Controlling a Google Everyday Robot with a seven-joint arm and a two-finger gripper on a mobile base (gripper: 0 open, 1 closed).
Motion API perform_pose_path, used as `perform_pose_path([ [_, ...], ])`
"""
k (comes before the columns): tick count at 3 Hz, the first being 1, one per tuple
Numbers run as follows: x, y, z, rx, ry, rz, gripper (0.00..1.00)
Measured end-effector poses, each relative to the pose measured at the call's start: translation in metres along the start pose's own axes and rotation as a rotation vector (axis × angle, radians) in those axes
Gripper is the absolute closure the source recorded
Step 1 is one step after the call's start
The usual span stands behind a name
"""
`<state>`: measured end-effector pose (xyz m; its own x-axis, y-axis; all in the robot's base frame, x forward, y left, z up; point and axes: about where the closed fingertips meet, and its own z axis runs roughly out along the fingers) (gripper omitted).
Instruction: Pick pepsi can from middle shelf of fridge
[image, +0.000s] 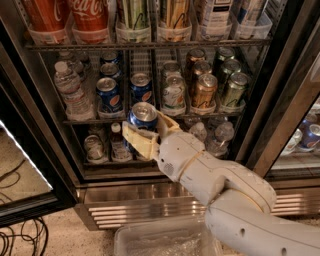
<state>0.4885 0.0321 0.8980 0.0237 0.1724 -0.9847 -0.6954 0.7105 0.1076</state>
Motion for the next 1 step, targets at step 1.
perform_pose_path([
  [1,0.0018,0.0026,-0.0023,-0.006,0.003,0.005,1.00],
])
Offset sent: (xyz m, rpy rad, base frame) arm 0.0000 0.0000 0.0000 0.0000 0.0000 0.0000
